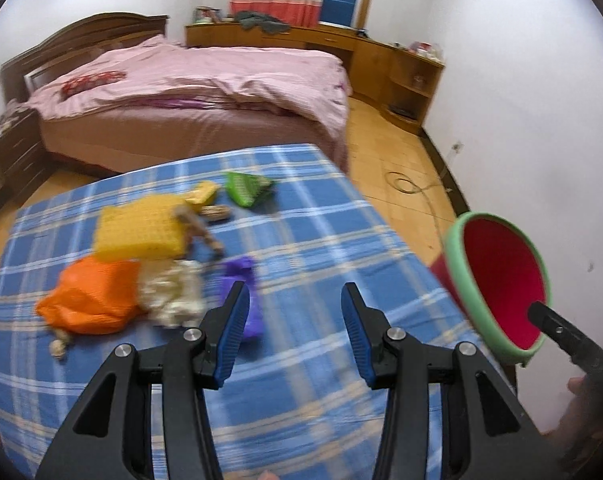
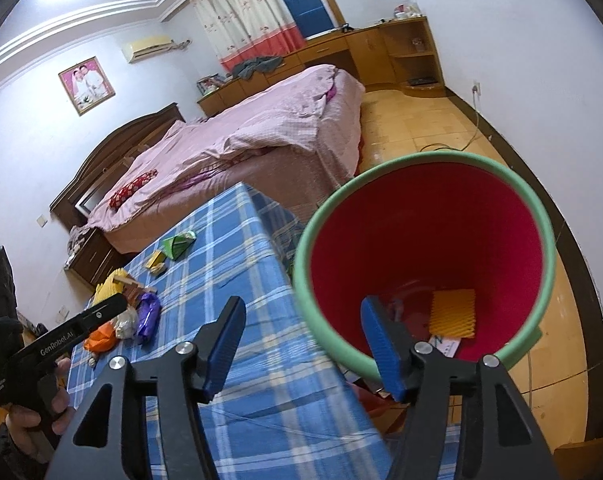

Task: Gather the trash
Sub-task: 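Move both tools back over the bed toward the orange plastic bag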

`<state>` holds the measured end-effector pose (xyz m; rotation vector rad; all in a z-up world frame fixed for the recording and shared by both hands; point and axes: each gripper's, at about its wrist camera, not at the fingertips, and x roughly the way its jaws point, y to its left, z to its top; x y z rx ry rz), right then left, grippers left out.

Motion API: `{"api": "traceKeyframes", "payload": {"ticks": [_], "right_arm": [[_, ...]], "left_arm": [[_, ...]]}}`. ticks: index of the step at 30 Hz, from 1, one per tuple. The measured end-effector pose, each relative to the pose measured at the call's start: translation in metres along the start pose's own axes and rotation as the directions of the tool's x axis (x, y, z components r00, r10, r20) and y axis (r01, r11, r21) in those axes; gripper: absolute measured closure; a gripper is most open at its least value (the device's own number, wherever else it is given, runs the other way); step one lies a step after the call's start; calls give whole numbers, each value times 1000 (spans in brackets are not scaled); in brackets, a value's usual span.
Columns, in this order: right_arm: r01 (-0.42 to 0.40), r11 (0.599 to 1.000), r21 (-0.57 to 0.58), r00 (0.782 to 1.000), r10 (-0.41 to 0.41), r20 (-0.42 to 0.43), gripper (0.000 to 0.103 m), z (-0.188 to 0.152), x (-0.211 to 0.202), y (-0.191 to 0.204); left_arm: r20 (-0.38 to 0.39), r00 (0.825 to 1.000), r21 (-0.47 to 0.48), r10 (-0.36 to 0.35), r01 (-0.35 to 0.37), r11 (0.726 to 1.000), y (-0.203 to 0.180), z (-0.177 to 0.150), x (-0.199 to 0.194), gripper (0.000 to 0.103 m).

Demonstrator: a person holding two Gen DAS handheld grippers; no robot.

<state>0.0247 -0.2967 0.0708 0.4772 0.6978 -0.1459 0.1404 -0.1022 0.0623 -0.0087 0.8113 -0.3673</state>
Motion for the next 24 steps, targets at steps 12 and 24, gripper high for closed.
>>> {"api": "traceKeyframes", "payload": {"ticks": [12, 24], "right_arm": [[-32, 998, -54, 998, 28, -58, 37, -7, 24, 42], [-43, 994, -98, 993, 32, -110, 34, -15, 45, 71]], "left_arm": [[-15, 989, -101, 148, -149, 984, 102, -3, 2, 54], [-78, 975, -158, 208, -218, 963, 152, -6, 38, 35]]}}
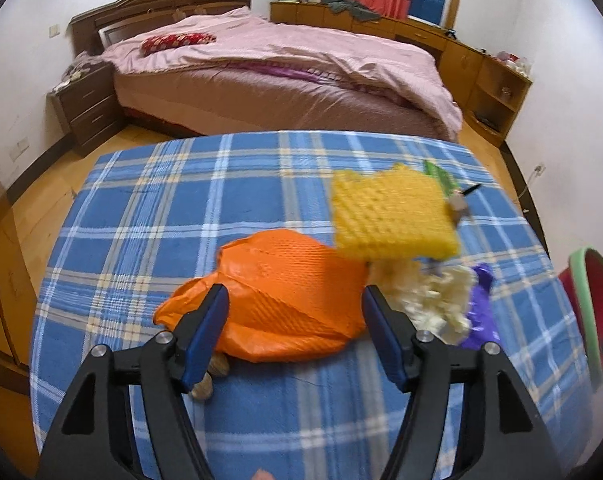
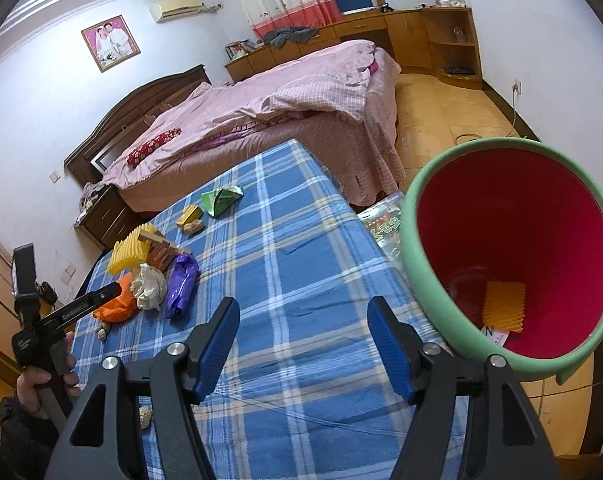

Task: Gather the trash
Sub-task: 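Move both tools back over the bed toward the orange plastic bag, then grasp the orange plastic bag with the left tool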

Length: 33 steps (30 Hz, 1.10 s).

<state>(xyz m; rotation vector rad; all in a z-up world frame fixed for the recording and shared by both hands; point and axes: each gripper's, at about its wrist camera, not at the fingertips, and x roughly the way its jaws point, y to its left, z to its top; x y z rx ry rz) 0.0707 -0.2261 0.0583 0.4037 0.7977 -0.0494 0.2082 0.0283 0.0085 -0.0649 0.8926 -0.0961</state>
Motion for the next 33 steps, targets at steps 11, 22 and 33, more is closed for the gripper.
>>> {"api": "traceKeyframes", "payload": {"ticks": [11, 22, 33], "right_arm": [[8, 1000, -26, 999, -9, -38, 34, 2, 17, 11], [-25, 998, -64, 997, 20, -71, 34, 3, 35, 31], [-61, 992, -112, 996, 53, -77, 34, 8, 45, 55]], "left_arm": [[-48, 999, -25, 8, -9, 1000, 1, 1, 29, 35], [-43, 999, 6, -5, 5, 1000, -13, -3, 27, 66], [8, 997, -31, -75, 75, 997, -10, -8, 2, 92]]}}
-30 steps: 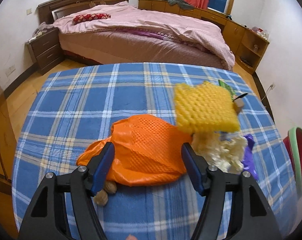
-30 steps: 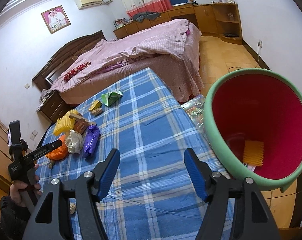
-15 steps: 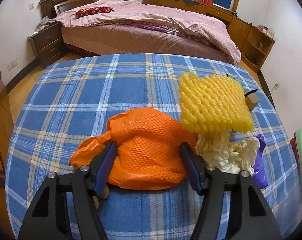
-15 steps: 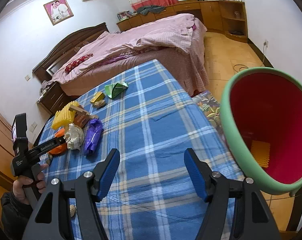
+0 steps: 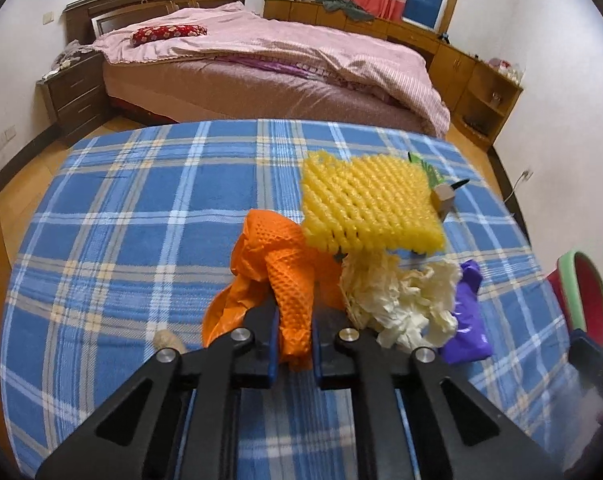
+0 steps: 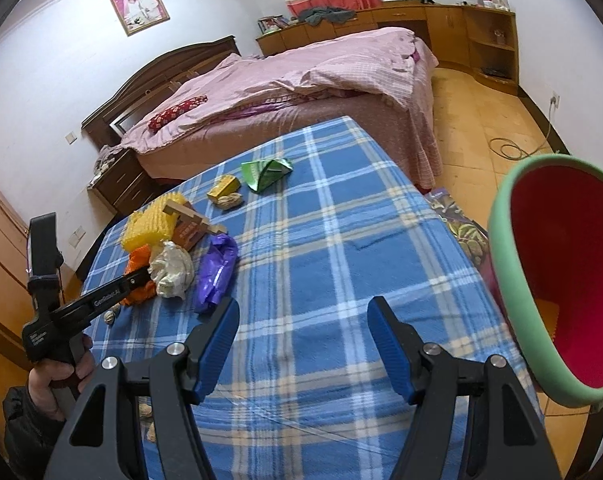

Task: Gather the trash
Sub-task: 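Grasp the orange plastic bag with the left tool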

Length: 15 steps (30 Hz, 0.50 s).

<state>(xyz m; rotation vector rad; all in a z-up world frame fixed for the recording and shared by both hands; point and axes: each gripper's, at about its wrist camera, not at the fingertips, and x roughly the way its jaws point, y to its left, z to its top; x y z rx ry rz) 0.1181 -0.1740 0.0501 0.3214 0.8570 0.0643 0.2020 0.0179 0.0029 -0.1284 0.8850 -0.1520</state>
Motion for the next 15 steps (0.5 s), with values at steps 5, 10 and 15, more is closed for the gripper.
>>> {"api": "traceKeyframes", "payload": {"ticks": [5, 10, 15], "right_arm": [[-24, 999, -24, 1000, 23, -8, 34, 5, 9, 14], [-45, 998, -51, 999, 44, -31, 34, 8, 25, 30], [-58, 995, -86, 997, 53, -55, 34, 8, 45, 46]], "left_arm": [[48, 999, -48, -5, 8, 999, 13, -5, -24, 92], [84, 996, -88, -3, 10, 996, 24, -9, -40, 92], [103, 995, -104, -2, 12, 994, 30, -15, -47, 92]]}}
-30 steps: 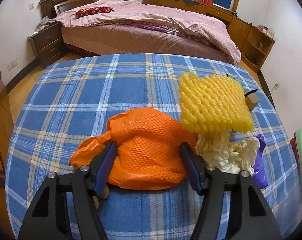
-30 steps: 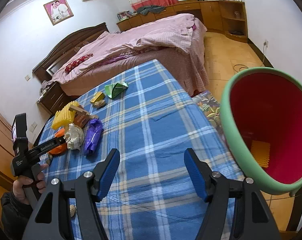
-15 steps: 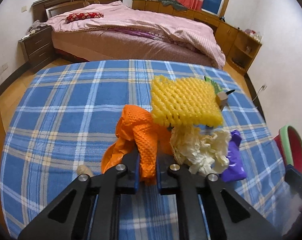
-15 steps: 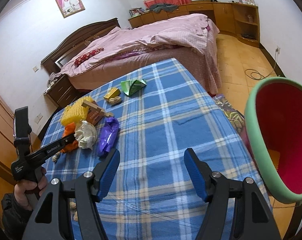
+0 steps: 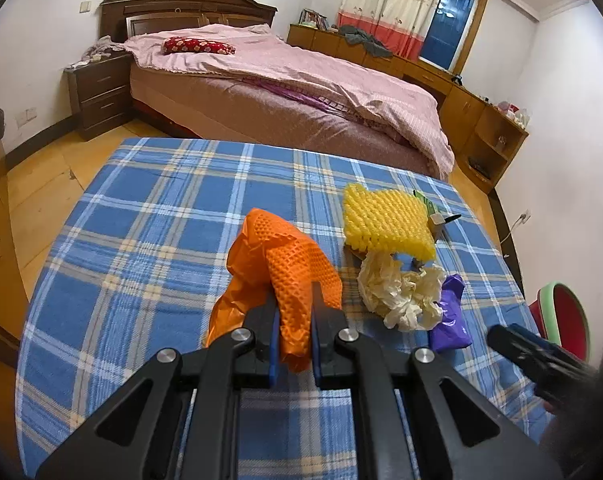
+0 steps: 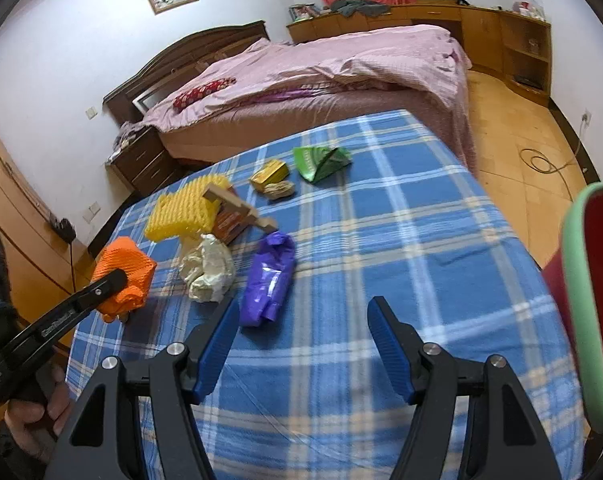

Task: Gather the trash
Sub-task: 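Grasp the orange plastic bag with the left tool, then grasp the purple plastic bag with the right tool while the left tool holds the orange bag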

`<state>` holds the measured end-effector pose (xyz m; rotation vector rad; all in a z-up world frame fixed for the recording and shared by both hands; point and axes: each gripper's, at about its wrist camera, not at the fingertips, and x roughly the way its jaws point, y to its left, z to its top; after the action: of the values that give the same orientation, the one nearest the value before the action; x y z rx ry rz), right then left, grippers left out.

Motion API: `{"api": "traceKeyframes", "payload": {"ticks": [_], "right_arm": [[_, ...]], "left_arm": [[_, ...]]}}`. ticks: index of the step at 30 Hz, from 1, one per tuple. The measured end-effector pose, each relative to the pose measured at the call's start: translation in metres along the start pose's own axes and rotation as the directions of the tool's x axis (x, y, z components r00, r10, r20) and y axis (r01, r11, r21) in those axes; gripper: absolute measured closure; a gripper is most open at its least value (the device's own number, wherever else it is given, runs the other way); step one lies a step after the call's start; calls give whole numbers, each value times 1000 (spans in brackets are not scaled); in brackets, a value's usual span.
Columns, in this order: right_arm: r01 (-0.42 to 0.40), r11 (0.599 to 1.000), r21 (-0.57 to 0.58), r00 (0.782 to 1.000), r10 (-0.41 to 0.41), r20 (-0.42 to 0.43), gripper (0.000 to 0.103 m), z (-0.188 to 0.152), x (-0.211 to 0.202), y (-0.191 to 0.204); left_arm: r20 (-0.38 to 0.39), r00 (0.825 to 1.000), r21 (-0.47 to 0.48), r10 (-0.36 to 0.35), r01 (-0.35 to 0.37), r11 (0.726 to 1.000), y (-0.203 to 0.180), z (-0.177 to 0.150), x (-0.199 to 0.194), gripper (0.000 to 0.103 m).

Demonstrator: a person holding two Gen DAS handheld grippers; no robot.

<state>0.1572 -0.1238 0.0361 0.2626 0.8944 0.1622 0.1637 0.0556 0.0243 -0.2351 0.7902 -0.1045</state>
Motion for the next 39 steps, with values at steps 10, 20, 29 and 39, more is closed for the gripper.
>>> {"api": "traceKeyframes", "payload": {"ticks": [10, 20, 29, 39], "right_arm": [[41, 997, -58, 998, -44, -55, 45, -1, 33, 19], [87, 995, -56, 995, -89, -44, 87, -1, 37, 14], [78, 996, -33, 997, -77, 19, 91, -1, 11, 3], [92, 996, 0, 993, -91, 81, 92, -12, -34, -14]], "left_arm": [[19, 1000, -16, -17, 17, 1000, 4, -6, -6, 92], [22, 998, 2, -64, 64, 998, -2, -10, -11, 92], [40, 994, 30, -99, 98, 995, -10, -11, -18, 92], [42, 990, 51, -132, 130, 990, -24, -10, -25, 92]]}}
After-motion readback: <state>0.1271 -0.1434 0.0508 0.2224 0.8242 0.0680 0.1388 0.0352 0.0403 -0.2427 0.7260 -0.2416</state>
